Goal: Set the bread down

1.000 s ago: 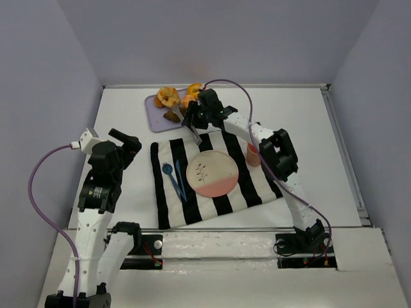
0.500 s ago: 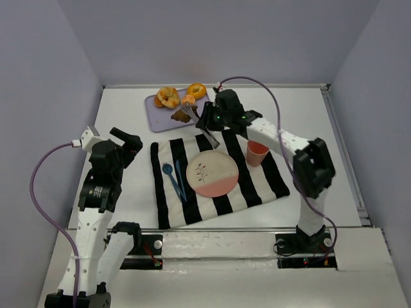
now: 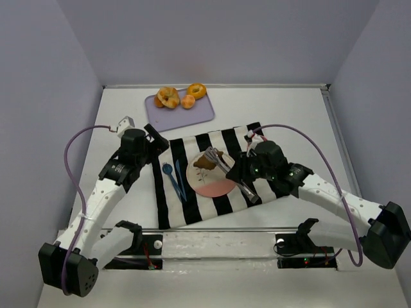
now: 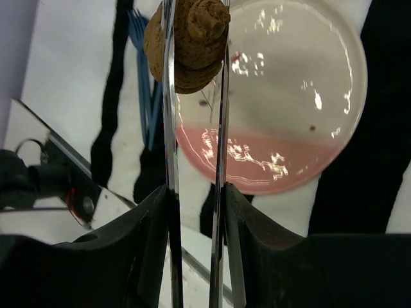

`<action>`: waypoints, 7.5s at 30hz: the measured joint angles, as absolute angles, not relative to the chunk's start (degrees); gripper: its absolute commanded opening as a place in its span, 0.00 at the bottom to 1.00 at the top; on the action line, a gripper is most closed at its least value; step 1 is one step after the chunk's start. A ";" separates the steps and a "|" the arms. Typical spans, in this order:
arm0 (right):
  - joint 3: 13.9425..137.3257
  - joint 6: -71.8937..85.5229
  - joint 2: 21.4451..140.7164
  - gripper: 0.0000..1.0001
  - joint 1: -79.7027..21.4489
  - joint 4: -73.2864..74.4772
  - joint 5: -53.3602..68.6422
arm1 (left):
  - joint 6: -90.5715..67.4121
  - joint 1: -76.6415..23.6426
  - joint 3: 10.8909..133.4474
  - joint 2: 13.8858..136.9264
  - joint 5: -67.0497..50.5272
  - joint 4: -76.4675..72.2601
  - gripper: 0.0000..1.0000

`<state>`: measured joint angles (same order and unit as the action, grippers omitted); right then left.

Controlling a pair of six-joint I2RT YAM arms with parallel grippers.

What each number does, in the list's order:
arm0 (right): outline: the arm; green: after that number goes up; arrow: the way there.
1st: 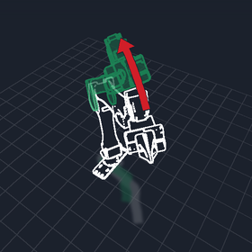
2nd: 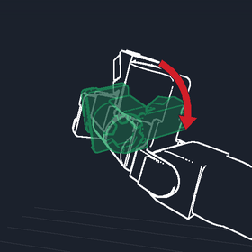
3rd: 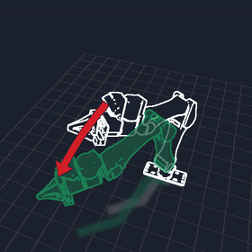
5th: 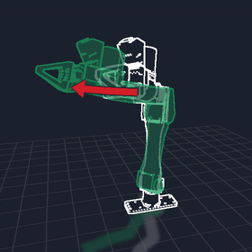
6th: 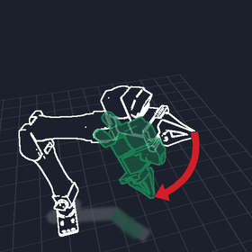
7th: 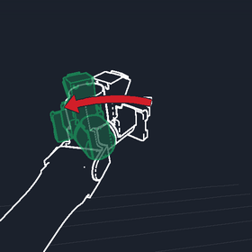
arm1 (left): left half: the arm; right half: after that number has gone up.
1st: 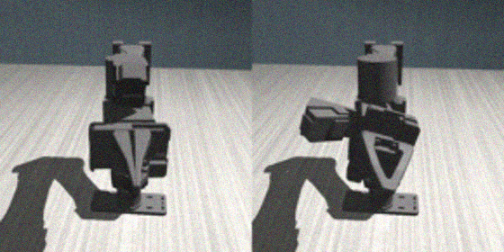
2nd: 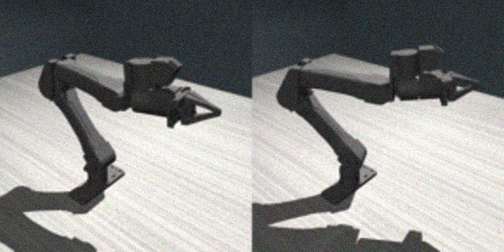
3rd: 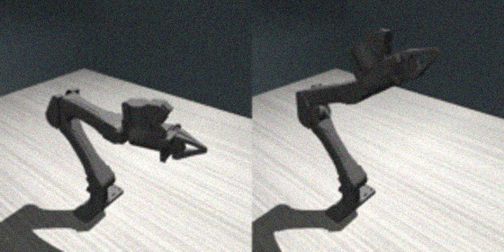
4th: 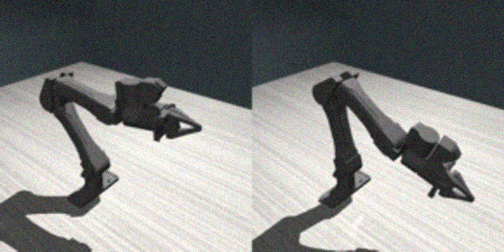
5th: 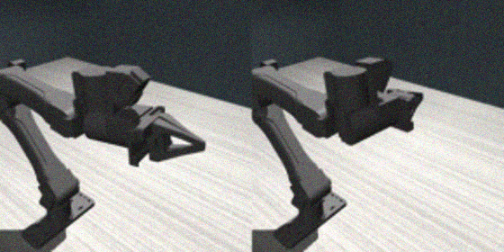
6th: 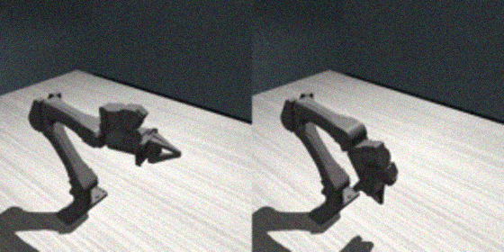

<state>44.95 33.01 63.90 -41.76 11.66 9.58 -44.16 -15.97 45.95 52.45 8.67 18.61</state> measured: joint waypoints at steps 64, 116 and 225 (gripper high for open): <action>140.97 12.99 149.58 0.68 -32.84 35.35 3.22 | -40.73 -21.96 55.53 57.71 23.99 18.98 0.99; 67.37 17.45 76.71 0.07 -43.53 22.68 11.35 | -42.09 -18.13 51.75 47.86 16.05 18.37 0.99; 94.13 8.08 107.33 0.50 5.96 31.03 0.16 | -39.22 -18.13 51.79 57.89 18.85 10.61 0.99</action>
<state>94.13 8.08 107.33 5.96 31.03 0.16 -39.22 -18.13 51.79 57.89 18.85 10.61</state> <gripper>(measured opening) 0.498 0.990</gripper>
